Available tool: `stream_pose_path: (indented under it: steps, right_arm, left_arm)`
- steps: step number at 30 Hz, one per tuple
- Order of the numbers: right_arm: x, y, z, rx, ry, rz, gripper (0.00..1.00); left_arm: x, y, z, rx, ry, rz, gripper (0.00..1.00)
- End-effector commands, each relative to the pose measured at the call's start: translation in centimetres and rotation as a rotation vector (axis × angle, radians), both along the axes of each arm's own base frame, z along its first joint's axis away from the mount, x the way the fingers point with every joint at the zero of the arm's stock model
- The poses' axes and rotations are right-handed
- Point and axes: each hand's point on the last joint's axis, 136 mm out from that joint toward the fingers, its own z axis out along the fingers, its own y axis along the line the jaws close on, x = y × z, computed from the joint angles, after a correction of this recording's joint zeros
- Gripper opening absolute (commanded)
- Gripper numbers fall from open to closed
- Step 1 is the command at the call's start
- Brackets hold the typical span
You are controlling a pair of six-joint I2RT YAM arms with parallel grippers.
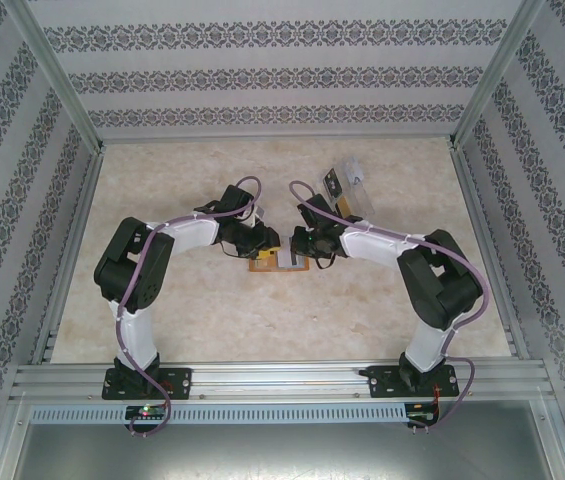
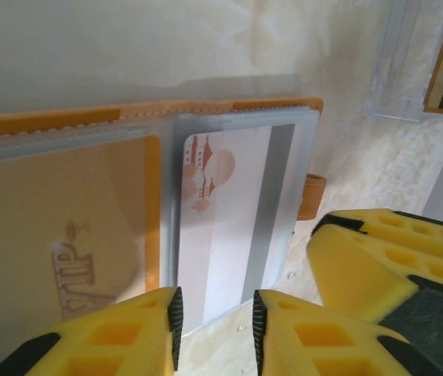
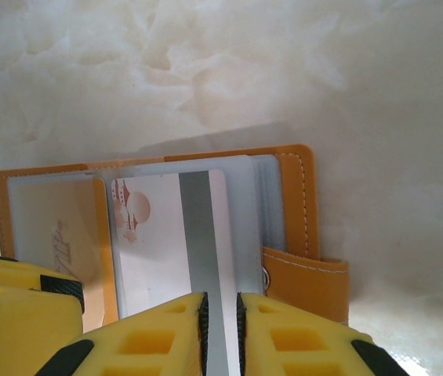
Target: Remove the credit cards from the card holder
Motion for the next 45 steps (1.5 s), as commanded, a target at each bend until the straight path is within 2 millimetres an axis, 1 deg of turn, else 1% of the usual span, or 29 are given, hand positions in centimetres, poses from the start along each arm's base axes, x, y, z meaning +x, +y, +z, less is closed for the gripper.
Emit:
stream_pose_path:
  steps: [1, 4, 11, 16, 19, 23, 25, 41, 45]
  right_arm:
    - [0.1, 0.7, -0.5, 0.005, 0.024, 0.024, 0.22]
    - [0.0, 0.8, -1.1, 0.002, 0.039, 0.026, 0.24]
    - [-0.5, 0.3, -2.7, -0.021, 0.086, 0.018, 0.25]
    - [-0.8, -0.1, -3.6, -0.034, 0.109, 0.007, 0.25]
    - [-1.0, -0.3, -3.9, -0.041, 0.117, 0.004, 0.25]
    - [-1.1, -0.5, -4.0, -0.048, 0.121, 0.002, 0.25]
    - [-1.1, -0.6, -4.1, -0.051, 0.123, -0.001, 0.25]
    - [-1.3, -0.8, -4.3, -0.058, 0.128, -0.005, 0.25]
    - [-1.3, -0.9, -4.4, -0.060, 0.129, -0.008, 0.25]
  left_arm:
    - [0.2, 0.1, -0.7, 0.008, 0.025, -0.010, 0.32]
    - [0.1, 0.1, -1.0, 0.012, 0.033, -0.013, 0.33]
    - [-0.2, 0.3, -1.9, 0.022, 0.052, -0.014, 0.33]
    - [-0.2, 0.2, -1.9, 0.014, 0.050, -0.025, 0.33]
    - [-0.1, 0.1, -1.7, 0.010, 0.041, -0.031, 0.31]
    - [0.1, -0.1, -1.5, -0.002, 0.028, -0.041, 0.28]
    - [0.1, -0.4, -1.2, -0.020, 0.017, -0.058, 0.24]
    - [0.2, -0.6, -1.2, -0.040, -0.001, -0.076, 0.20]
    - [0.3, -0.5, -1.1, -0.033, -0.006, -0.073, 0.16]
